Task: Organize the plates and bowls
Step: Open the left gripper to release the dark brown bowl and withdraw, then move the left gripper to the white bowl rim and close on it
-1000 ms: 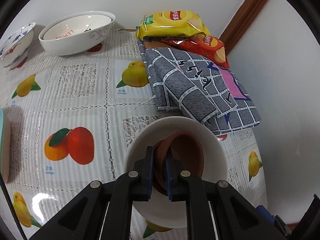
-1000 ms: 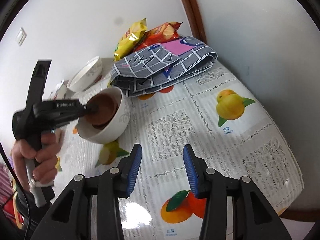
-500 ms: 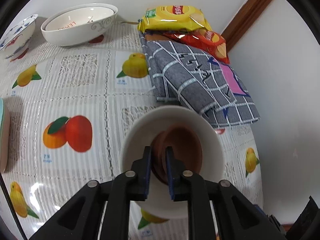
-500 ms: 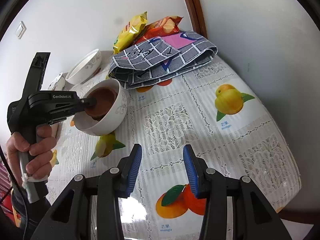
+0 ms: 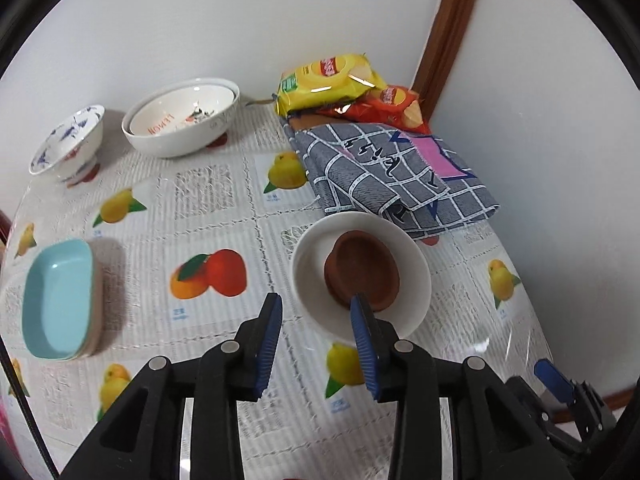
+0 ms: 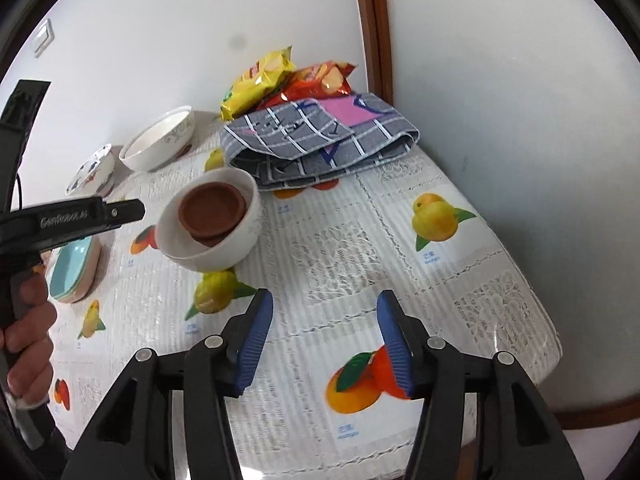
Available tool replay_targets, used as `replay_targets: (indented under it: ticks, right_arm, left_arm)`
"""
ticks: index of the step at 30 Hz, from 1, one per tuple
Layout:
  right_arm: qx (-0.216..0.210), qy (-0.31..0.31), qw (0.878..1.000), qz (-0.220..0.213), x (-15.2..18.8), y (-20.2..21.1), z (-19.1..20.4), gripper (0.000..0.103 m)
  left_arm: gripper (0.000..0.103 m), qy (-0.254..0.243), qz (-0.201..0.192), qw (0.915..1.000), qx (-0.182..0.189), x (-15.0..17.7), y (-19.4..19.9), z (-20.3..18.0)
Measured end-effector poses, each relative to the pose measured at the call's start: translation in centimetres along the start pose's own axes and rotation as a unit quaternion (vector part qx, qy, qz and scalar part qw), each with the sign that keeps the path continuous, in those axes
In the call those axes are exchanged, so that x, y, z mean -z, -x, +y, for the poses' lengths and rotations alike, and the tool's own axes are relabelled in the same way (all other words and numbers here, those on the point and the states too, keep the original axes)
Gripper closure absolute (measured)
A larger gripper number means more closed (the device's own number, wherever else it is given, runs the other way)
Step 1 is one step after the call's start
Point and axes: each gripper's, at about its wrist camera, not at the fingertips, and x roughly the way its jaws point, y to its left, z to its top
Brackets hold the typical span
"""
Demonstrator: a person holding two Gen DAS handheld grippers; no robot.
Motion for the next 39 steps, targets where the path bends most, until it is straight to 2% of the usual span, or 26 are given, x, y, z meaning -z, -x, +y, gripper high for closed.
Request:
replay_targets:
  ticks: [3, 9, 16, 17, 19, 21, 23, 26, 28, 31, 39]
  right_arm:
    - [0.021, -0.001, 1.0, 0.003, 0.1, 0.7, 1.4, 0.049]
    - [0.068, -0.046, 0.997, 0.004, 0.0, 2.4, 2.8, 0.049]
    - [0.099, -0.066, 0.993, -0.019, 0.5, 3.3, 4.2, 0.047]
    - [0.097, -0.073, 0.993, -0.013, 0.6, 3.2, 4.3, 0.046]
    - [0.093, -0.092, 0.991, -0.008, 1.0, 3.2, 4.6, 0.036]
    - [0.103, -0.098, 0.99, -0.009, 1.5, 3.3, 5.0, 0.034]
    - [0.093, -0.094, 0.991, -0.016, 2.0, 3.6, 5.4, 0.029]
    - [0.05, -0.089, 0.995, -0.019, 2.5, 3.7, 5.4, 0.028]
    - [0.046, -0.072, 0.996, -0.023, 2.1, 3.8, 5.6, 0.028]
    - [0.059, -0.043, 0.997, -0.023, 1.2, 3.7, 5.9, 0.028]
    - [0.001, -0.03, 0.999, -0.032, -1.5, 2.5, 5.6, 0.028]
  left_arm:
    - [0.069, -0.018, -0.008, 0.9998, 0.001, 0.2, 1.2, 0.8]
    - [0.069, -0.042, -0.003, 0.9991, -0.008, 0.3, 2.0, 3.0]
    - [0.069, -0.064, 0.004, 0.9978, -0.011, -0.1, 2.1, 4.1]
    - [0.069, -0.066, 0.002, 0.9977, -0.013, 0.0, 2.1, 4.1]
    - [0.069, -0.072, 0.003, 0.9972, -0.023, 0.2, 2.1, 4.1]
    - [0.069, -0.075, 0.006, 0.9969, -0.026, 0.6, 2.3, 4.1]
    - [0.069, -0.08, 0.007, 0.9963, -0.03, 1.1, 2.5, 4.1]
    - [0.068, -0.079, -0.005, 0.9967, -0.018, 1.4, 3.5, 4.2]
    - [0.062, -0.07, -0.015, 0.9972, -0.019, 1.5, 3.9, 4.3]
    - [0.062, -0.056, -0.011, 0.9982, -0.014, 1.7, 4.2, 4.5]
    - [0.062, -0.041, -0.008, 0.9988, -0.027, 0.3, 2.6, 4.3]
